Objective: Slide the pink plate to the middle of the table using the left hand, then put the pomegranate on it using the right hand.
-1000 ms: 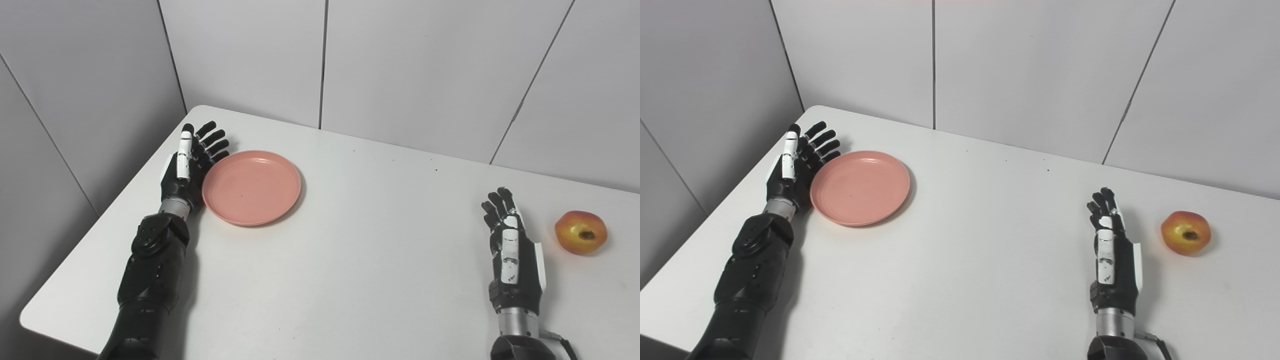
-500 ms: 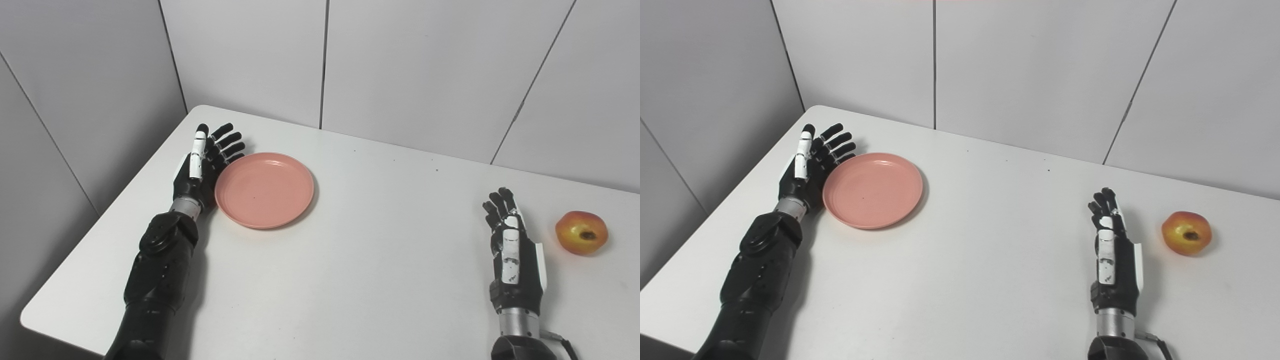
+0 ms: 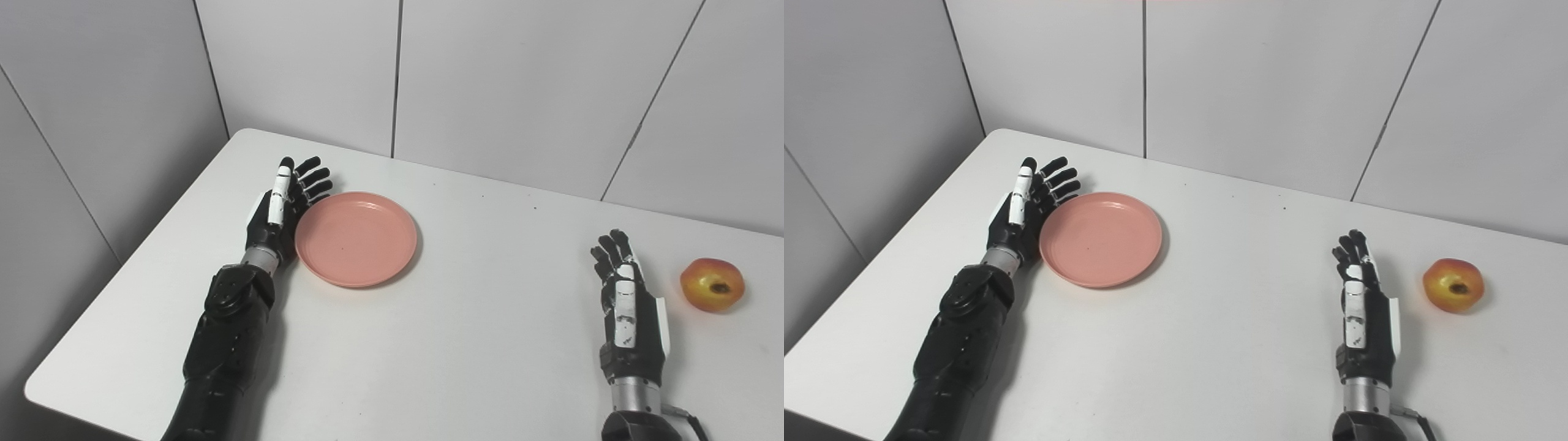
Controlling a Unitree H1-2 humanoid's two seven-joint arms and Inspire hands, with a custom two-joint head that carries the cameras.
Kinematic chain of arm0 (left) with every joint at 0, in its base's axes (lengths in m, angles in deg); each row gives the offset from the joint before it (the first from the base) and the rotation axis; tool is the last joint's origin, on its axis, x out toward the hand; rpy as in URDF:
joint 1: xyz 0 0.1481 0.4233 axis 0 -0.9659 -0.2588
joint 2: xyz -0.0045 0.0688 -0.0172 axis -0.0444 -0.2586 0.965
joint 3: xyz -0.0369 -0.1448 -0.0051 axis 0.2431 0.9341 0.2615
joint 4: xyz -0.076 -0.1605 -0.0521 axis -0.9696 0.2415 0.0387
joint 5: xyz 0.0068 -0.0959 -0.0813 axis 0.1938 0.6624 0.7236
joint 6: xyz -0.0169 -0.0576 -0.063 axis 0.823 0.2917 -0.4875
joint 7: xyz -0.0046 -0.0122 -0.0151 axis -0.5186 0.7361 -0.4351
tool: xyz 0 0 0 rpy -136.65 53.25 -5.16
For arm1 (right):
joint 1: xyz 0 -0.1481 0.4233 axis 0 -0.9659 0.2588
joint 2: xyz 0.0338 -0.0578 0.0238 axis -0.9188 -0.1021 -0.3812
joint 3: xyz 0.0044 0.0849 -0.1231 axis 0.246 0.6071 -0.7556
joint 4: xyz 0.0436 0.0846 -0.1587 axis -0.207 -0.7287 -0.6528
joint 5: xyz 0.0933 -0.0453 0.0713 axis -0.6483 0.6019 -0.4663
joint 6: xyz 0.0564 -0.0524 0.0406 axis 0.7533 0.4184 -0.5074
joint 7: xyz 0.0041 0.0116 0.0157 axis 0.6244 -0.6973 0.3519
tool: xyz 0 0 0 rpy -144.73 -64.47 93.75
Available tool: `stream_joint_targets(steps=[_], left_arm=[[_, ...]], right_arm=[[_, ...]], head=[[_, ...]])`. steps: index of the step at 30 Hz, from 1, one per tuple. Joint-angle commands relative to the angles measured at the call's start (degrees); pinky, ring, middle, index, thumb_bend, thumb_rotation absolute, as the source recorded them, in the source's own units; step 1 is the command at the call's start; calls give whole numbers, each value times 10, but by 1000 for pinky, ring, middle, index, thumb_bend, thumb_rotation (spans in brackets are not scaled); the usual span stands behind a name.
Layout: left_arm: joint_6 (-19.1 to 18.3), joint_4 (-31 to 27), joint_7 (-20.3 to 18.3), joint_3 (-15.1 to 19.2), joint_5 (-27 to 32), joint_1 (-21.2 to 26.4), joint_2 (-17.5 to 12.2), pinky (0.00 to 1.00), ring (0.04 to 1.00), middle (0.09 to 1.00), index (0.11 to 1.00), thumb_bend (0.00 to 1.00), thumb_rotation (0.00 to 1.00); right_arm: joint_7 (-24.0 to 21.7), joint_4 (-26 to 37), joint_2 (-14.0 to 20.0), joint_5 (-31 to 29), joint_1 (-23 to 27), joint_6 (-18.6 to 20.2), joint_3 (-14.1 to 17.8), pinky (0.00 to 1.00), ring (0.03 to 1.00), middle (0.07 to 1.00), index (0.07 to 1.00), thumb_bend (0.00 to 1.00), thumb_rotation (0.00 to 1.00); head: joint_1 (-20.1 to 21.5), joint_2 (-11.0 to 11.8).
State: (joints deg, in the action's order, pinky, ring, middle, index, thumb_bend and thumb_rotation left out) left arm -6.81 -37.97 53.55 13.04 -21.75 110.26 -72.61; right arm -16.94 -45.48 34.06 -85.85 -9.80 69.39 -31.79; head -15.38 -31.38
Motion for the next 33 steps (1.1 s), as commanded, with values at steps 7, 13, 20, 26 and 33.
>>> stream_joint_targets(steps=[7, 13, 20, 26, 33], left_arm=[[8, -16, -7, -29, -28, 19, 5, 822, 823, 832, 814, 447, 1000], [-3, -18, -15, -50, -39, 19, 9, 814, 817, 821, 802, 481, 1000], [-9, -39, -5, -70, -63, 15, 14, 805, 808, 809, 789, 473, 1000], [-27, -56, -4, -85, -85, 12, 18, 810, 818, 825, 811, 444, 1000], [-35, -66, -2, -85, -86, 9, 33, 837, 847, 845, 824, 452, 1000]], right_arm=[[3, -15, 4, 11, -21, -18, 4, 951, 896, 900, 909, 615, 961], [4, -14, 1, 10, -19, -14, 5, 951, 898, 903, 903, 600, 952], [8, -11, -5, 13, -18, -8, 3, 958, 904, 908, 905, 596, 954], [13, -10, -8, 23, -17, -2, 1, 961, 900, 905, 902, 599, 966], [17, -12, -12, 30, -15, -5, 0, 954, 899, 905, 903, 591, 965]], head=[[10, -4], [25, -11], [45, -16], [61, -20], [81, -23]])
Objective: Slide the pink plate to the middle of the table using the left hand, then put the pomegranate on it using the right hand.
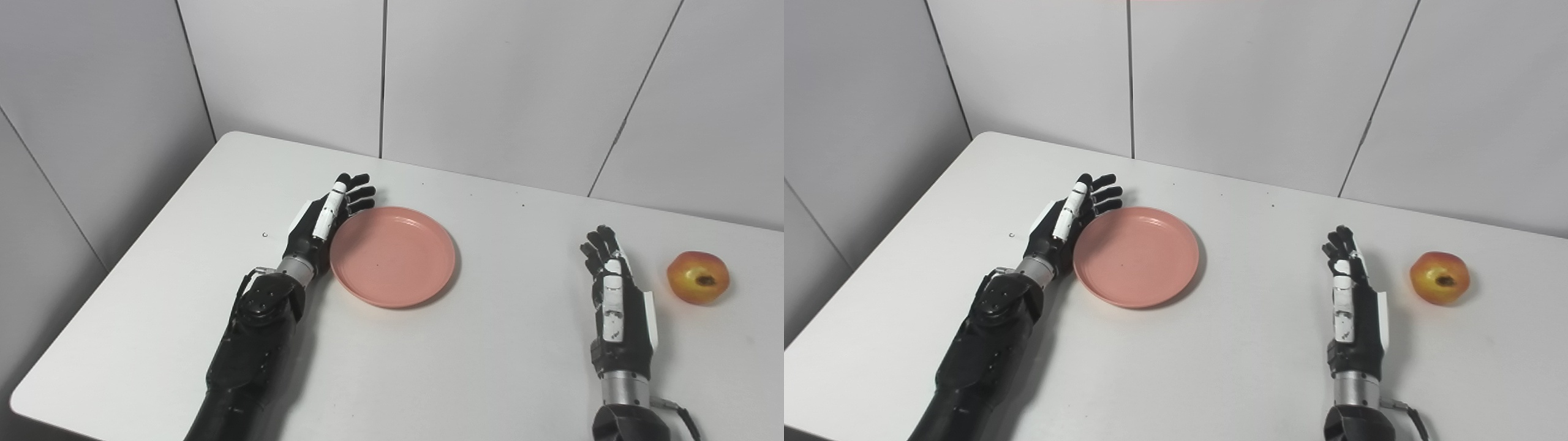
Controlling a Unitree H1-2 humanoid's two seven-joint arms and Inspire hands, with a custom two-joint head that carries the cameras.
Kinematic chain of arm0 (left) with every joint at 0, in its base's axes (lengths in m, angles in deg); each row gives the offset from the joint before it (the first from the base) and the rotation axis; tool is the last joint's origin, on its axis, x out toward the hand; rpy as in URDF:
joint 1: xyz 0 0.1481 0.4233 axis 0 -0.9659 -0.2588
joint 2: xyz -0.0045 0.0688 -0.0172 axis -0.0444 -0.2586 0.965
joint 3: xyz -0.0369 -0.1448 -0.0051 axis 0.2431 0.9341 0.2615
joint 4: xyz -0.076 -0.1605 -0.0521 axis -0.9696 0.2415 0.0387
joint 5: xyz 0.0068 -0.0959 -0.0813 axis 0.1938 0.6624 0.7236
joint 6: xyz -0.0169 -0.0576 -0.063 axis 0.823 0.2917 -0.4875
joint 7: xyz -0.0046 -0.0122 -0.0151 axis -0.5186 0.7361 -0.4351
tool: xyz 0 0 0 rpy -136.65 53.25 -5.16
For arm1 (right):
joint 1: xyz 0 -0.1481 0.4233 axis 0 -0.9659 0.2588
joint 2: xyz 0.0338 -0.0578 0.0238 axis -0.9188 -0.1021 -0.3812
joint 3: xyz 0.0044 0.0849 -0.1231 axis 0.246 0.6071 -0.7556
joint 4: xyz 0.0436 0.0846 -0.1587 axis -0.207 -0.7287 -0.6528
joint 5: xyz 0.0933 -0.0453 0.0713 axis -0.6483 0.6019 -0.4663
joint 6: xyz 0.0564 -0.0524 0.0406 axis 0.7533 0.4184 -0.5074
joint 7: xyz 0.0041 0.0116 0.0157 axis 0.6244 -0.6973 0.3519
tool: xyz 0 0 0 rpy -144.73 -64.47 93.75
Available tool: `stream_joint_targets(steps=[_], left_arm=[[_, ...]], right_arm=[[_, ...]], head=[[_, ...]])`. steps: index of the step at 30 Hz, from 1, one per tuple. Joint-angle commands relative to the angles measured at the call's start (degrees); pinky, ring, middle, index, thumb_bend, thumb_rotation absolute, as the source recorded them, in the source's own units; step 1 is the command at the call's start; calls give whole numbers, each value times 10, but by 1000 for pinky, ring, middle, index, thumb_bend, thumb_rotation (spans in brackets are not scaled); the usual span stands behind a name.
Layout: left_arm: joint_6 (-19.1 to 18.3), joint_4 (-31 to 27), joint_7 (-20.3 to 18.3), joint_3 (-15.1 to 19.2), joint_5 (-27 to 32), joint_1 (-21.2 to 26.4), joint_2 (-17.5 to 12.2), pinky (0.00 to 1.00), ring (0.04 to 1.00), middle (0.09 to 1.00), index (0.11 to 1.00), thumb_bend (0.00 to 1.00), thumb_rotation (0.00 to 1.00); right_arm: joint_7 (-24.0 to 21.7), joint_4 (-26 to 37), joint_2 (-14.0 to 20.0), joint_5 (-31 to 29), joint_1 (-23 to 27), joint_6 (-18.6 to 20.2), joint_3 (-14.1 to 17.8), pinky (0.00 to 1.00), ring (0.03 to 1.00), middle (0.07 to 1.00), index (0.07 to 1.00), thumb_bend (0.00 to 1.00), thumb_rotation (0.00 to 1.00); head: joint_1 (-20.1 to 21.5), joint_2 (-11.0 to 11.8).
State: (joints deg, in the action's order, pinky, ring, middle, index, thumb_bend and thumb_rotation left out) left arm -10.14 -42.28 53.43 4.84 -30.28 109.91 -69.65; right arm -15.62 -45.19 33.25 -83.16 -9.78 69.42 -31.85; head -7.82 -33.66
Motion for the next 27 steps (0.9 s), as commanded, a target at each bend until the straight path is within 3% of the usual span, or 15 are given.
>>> stream_joint_targets(steps=[1, 14, 18, 27], left_arm=[[-2, -25, 0, -5, -5, 12, 4, 838, 846, 844, 825, 460, 1000], [-38, -69, 4, -10, 8, -7, 42, 843, 853, 854, 841, 482, 1000], [-61, -94, 17, -17, -4, -15, 55, 842, 856, 859, 845, 475, 1000], [-71, -117, 44, -32, -32, -29, 84, 866, 881, 880, 865, 474, 1000]], right_arm=[[4, -16, -5, 4, -15, -7, 0, 948, 897, 904, 903, 590, 964], [9, -12, -12, 12, -15, -1, -4, 959, 898, 906, 907, 584, 971], [11, -15, -14, 14, -15, -4, -6, 960, 901, 907, 908, 571, 976], [18, -13, -22, 25, -15, -4, -5, 929, 892, 899, 897, 592, 968]], head=[[5, -1], [39, -8], [49, -10], [63, -16]])
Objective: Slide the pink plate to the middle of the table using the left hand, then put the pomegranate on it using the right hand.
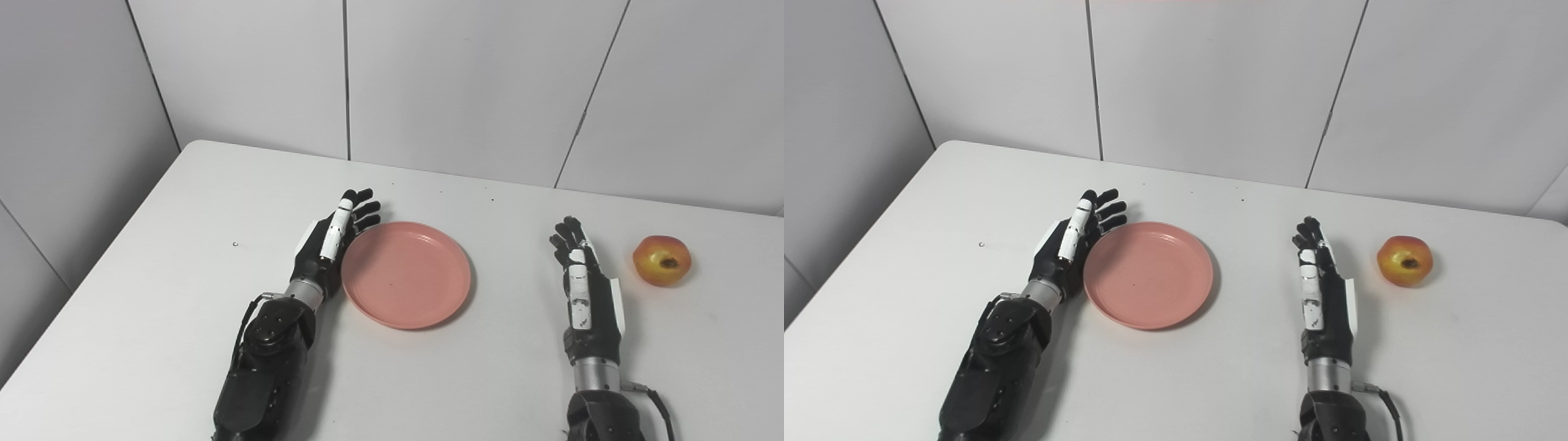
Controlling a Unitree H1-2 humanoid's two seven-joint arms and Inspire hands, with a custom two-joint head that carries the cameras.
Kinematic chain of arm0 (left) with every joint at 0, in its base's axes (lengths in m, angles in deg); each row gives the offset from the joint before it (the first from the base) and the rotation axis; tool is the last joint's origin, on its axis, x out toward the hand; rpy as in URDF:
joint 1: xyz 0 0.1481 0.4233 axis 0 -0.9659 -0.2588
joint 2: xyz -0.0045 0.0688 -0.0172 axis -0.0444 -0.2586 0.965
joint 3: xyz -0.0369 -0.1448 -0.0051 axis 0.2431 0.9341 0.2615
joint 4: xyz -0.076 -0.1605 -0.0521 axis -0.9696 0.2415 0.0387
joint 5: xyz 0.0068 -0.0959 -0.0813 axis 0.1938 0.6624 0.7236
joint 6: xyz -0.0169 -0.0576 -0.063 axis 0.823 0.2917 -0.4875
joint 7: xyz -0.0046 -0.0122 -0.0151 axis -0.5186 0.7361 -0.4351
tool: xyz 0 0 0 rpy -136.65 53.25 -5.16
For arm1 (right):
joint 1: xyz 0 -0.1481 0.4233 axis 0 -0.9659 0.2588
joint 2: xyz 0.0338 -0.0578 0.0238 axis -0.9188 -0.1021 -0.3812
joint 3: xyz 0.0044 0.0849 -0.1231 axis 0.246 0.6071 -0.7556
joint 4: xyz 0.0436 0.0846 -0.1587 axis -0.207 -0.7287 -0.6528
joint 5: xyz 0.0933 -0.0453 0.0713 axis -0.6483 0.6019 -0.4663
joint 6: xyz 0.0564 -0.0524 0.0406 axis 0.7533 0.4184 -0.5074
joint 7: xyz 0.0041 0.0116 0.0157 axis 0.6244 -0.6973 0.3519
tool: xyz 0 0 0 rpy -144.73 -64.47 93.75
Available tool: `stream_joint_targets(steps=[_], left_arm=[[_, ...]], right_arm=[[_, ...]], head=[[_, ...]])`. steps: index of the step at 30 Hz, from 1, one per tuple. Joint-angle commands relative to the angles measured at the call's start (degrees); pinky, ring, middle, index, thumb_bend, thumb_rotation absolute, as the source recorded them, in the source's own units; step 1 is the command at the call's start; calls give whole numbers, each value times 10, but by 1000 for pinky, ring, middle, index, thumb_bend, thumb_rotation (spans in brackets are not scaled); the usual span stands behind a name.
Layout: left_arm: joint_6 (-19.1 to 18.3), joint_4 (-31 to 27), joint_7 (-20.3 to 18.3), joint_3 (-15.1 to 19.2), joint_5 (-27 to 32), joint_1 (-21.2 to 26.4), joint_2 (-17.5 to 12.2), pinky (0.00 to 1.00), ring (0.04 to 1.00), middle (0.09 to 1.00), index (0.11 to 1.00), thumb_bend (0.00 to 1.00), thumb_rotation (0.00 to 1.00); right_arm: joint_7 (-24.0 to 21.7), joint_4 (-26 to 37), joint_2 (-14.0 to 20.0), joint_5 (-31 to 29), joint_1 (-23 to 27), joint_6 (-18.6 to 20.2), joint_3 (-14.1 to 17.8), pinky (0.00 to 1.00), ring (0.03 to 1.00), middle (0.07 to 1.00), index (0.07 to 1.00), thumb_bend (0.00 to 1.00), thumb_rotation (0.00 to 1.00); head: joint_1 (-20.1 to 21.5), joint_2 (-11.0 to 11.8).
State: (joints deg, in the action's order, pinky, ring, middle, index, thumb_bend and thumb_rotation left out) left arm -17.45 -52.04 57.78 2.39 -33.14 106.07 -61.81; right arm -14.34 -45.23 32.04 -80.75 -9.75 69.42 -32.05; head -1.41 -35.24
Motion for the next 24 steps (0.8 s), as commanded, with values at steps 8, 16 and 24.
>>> stream_joint_targets(steps=[8, 16, 24], left_arm=[[23, -22, 12, -20, -22, 0, 31, 887, 886, 888, 876, 452, 1000], [16, -42, 19, -28, -18, -15, 55, 892, 897, 896, 876, 458, 1000], [37, -44, 31, -18, -5, -29, 93, 870, 882, 877, 850, 504, 999]], right_arm=[[3, -11, -10, -1, -15, -1, -2, 940, 897, 901, 898, 595, 967], [2, -3, -9, 2, -18, 8, -3, 946, 900, 903, 901, 607, 974], [4, -6, -10, 6, -17, 7, -5, 965, 899, 899, 899, 623, 974]], head=[[0, 0], [5, -4], [20, -5]])
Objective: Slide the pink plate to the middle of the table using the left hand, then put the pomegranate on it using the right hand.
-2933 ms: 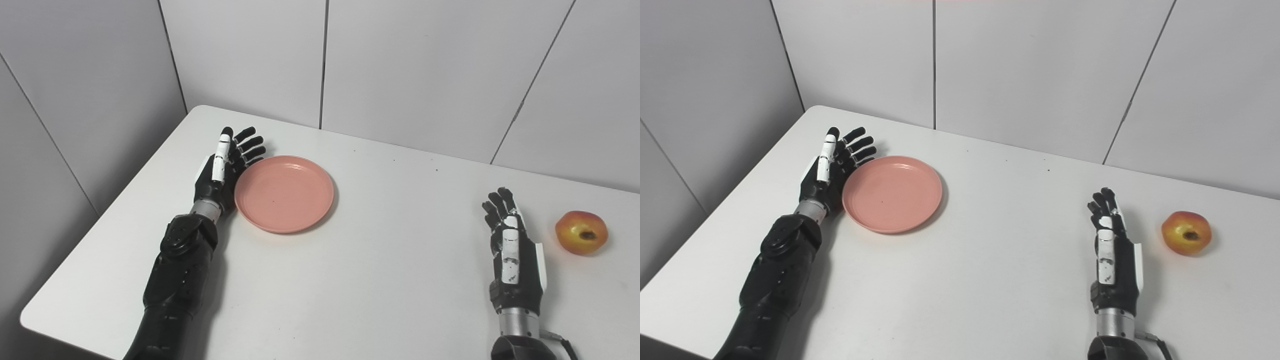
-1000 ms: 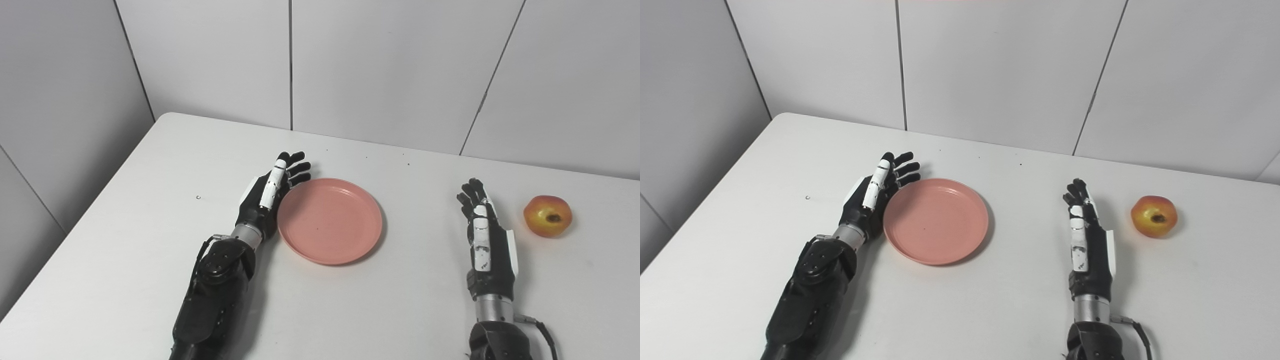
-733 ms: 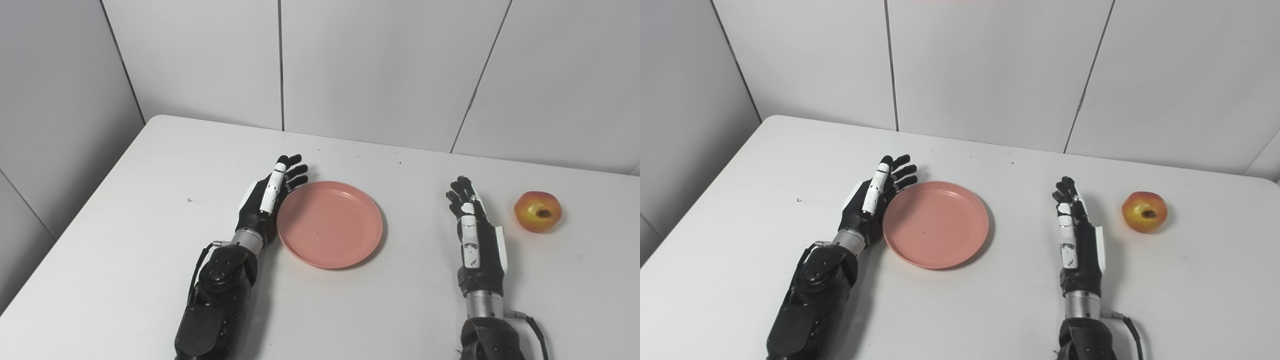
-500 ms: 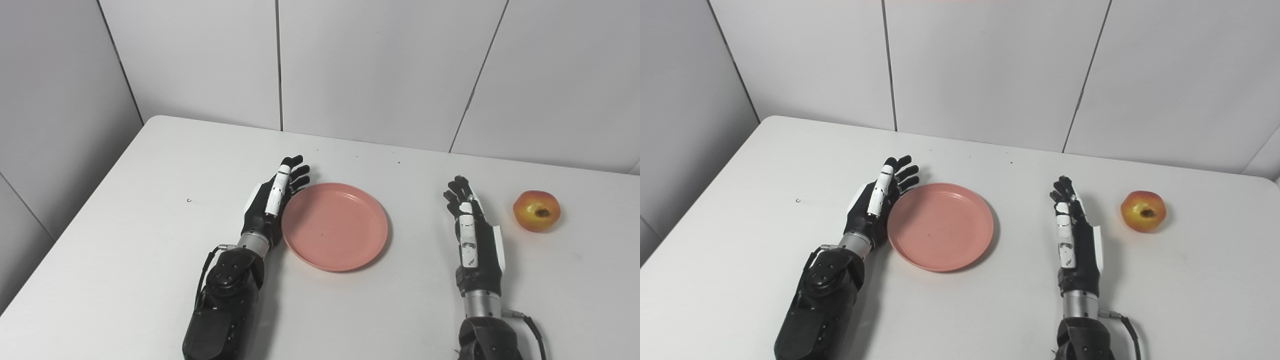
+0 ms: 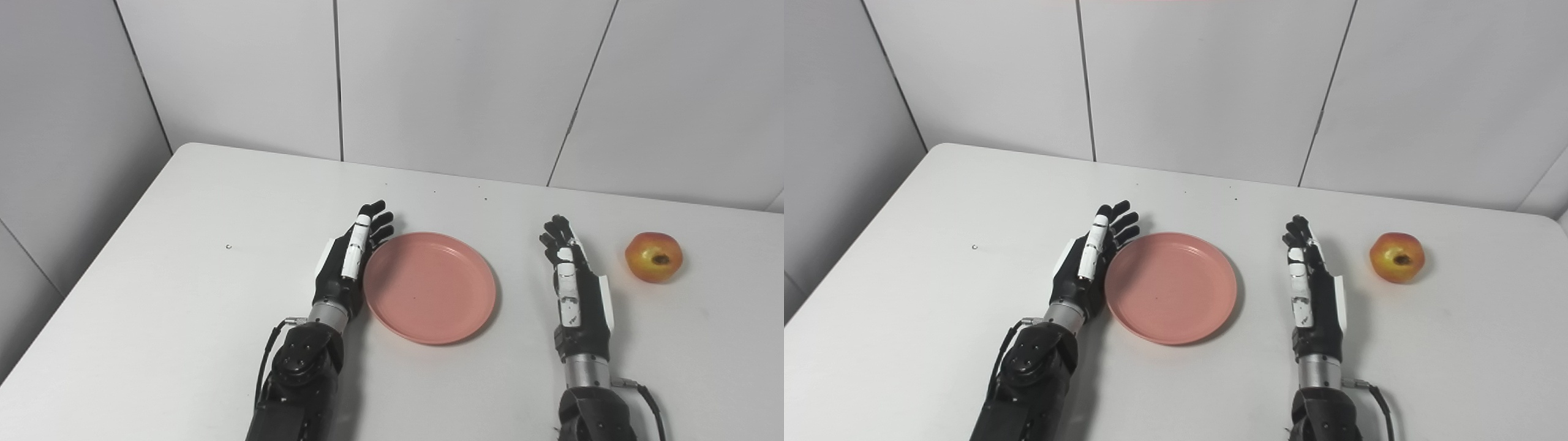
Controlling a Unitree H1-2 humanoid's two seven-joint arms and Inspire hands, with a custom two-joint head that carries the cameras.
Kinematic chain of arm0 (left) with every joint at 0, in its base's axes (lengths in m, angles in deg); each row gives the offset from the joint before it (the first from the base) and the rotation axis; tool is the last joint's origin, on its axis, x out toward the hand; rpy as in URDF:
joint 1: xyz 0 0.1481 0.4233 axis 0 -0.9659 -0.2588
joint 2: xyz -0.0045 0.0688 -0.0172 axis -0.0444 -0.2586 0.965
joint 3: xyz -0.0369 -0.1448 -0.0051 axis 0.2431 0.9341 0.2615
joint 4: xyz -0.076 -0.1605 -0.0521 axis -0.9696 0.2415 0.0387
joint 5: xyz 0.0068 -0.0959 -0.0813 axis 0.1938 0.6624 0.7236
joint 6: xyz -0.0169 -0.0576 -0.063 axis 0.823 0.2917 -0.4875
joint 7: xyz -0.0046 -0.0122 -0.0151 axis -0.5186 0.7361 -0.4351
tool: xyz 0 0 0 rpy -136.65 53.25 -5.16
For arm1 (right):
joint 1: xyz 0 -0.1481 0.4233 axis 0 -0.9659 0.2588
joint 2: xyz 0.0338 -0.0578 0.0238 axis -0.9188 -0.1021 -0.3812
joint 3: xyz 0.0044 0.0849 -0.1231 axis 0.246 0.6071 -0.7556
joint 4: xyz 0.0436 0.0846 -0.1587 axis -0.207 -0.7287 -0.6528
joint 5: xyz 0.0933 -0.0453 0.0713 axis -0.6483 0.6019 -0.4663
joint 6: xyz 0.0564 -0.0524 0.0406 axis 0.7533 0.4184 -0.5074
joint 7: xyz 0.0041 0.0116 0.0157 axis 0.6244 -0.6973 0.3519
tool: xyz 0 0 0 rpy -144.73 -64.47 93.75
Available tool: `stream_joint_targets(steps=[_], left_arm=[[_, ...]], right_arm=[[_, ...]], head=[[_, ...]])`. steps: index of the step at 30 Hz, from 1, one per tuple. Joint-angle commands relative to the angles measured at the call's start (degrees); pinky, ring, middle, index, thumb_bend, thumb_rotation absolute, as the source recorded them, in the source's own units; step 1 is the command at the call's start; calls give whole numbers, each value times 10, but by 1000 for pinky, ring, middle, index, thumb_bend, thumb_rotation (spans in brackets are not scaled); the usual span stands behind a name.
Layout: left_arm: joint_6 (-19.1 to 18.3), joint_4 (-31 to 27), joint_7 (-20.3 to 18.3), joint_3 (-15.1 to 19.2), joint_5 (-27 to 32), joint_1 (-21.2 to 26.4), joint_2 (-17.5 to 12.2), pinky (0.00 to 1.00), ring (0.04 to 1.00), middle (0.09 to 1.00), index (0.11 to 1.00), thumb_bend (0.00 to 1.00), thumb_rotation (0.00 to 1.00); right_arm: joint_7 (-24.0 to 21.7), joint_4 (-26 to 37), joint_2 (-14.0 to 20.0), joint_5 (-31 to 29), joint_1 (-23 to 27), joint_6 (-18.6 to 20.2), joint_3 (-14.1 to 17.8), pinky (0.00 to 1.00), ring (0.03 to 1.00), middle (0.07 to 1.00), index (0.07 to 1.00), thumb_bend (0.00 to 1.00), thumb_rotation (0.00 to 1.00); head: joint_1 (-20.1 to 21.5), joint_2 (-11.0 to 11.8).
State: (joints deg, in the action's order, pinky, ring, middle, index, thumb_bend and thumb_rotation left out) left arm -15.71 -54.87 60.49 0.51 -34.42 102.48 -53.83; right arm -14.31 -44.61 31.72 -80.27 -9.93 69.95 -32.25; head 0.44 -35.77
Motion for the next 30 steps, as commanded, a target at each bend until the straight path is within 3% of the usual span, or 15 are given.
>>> stream_joint_targets(steps=[1, 15, 30], left_arm=[[20, -16, 4, 2, 11, 5, 17, 873, 880, 875, 848, 512, 998], [23, -18, -20, -20, 5, -8, 15, 960, 939, 929, 925, 456, 1000], [37, -19, -28, -30, 1, -15, 8, 953, 932, 926, 913, 437, 1000]], right_arm=[[4, -12, -8, 1, -16, 0, -3, 961, 898, 897, 897, 625, 972], [8, -11, -17, 16, -12, 0, -8, 934, 900, 903, 900, 582, 977], [21, -14, -28, 28, -5, 3, -12, 907, 895, 895, 892, 568, 979]], head=[[3, 0], [50, -7], [98, -14]])
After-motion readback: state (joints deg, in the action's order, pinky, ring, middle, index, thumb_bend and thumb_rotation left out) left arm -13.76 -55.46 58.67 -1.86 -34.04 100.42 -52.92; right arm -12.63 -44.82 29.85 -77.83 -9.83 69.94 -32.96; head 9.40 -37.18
